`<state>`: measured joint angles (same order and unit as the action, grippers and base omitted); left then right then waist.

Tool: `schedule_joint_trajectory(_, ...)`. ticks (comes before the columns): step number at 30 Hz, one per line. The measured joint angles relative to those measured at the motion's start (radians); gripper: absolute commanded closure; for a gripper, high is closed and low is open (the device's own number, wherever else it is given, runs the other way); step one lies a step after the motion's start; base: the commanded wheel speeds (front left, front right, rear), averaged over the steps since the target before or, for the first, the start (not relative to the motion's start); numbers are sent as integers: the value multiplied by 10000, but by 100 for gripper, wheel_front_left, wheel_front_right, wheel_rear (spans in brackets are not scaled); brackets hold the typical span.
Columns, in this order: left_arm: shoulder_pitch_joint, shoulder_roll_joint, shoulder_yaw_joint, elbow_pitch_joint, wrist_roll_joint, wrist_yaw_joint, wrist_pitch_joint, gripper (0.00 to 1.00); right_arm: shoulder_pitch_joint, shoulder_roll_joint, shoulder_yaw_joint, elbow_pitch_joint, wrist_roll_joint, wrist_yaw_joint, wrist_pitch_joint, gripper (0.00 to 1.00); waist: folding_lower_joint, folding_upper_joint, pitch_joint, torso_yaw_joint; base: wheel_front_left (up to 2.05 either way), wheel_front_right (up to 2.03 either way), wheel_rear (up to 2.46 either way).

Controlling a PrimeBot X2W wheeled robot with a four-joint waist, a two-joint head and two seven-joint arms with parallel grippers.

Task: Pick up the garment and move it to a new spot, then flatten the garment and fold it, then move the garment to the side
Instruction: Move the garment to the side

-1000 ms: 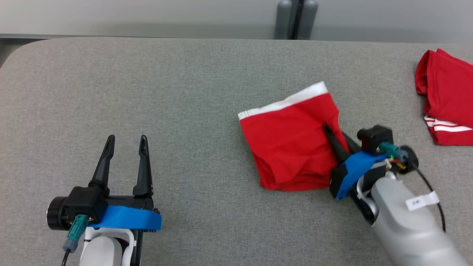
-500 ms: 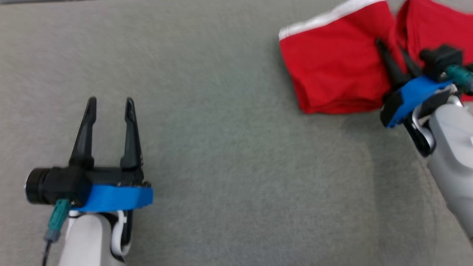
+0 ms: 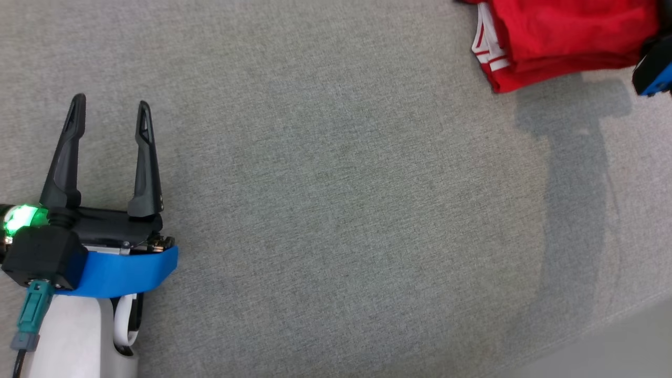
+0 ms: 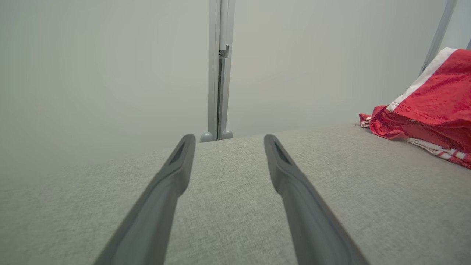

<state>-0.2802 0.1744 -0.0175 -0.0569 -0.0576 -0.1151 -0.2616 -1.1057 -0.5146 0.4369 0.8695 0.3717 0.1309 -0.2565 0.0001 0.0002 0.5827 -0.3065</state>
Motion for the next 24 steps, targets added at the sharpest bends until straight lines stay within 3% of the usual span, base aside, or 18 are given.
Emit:
schedule_joint_trajectory(8,-222,299,-209,-654,94,-15,228,0,-1312,-54,272,1421,435,0,178,100,-1,0,662,-61,0,0,0)
schedule_joint_trajectory(13,-262,372,-173,-951,61,2,236,0,-2003,-119,451,2548,-318,0,169,100,-1,0,950,198,0,0,0)
schedule_joint_trajectory(14,-262,385,-153,-1012,59,17,236,0,-2139,-150,443,2755,-391,0,157,96,-1,0,998,256,0,0,0)
schedule_joint_trajectory(15,-263,399,-128,-1053,58,35,236,0,-2241,-163,435,2903,-481,0,125,59,-1,0,1046,314,0,0,0)
schedule_joint_trajectory(16,-263,410,-104,-1087,46,44,236,0,-2328,-157,407,3028,-587,0,79,0,-2,0,1091,361,0,0,0)
schedule_joint_trajectory(24,-238,439,-29,-1101,-42,174,213,0,-2754,-15,-192,3797,-1335,0,-19,0,-1,0,1138,520,0,0,0)
